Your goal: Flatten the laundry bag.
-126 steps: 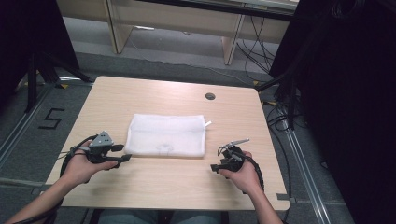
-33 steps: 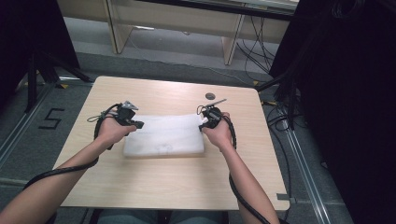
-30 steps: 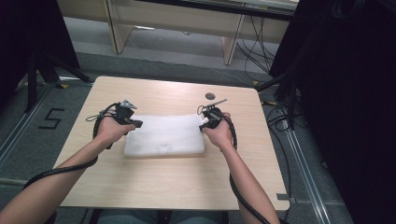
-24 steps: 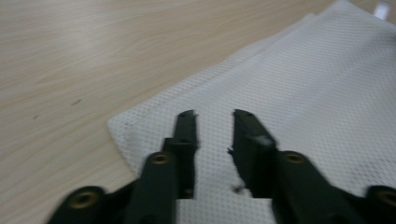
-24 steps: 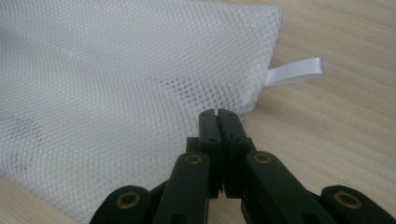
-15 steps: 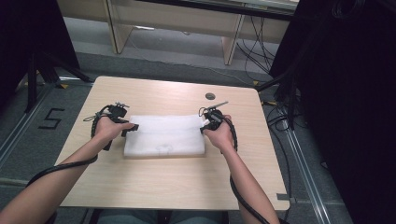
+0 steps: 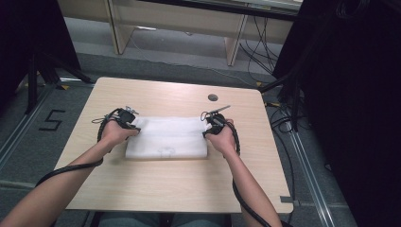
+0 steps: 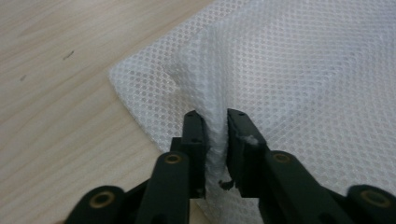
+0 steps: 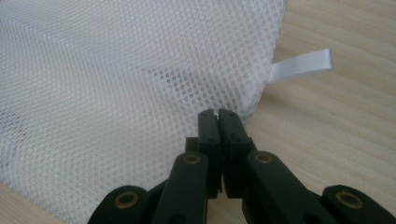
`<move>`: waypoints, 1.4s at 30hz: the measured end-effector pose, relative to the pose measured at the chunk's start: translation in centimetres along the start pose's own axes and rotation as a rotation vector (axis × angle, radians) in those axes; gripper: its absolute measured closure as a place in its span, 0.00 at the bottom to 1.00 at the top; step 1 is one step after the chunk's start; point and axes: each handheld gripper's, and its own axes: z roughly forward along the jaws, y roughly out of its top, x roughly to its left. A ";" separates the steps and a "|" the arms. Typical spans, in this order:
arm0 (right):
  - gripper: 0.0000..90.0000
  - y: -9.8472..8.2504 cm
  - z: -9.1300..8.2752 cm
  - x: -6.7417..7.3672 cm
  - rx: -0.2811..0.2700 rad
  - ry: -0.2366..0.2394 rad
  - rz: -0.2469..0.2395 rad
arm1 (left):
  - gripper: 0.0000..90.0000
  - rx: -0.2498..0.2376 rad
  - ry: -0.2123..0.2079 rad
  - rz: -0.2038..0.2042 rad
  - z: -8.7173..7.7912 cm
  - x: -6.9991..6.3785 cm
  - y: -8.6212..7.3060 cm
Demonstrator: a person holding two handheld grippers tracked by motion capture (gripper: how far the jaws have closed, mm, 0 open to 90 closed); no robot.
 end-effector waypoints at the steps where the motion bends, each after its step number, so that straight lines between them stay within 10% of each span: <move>1: 0.99 0.0 -0.1 0.0 0.004 0.008 0.014 | 0.91 -0.005 0.009 0.010 0.0 -0.2 0.0; 30: 1.00 -0.7 -3.2 -0.7 -0.104 0.049 0.010 | 0.94 -0.266 -0.151 -0.017 -7.3 -1.5 2.0; 42: 1.00 -2.0 -4.7 -0.1 -0.136 0.070 -0.023 | 0.94 -0.292 -0.172 -0.005 -8.7 -1.8 1.3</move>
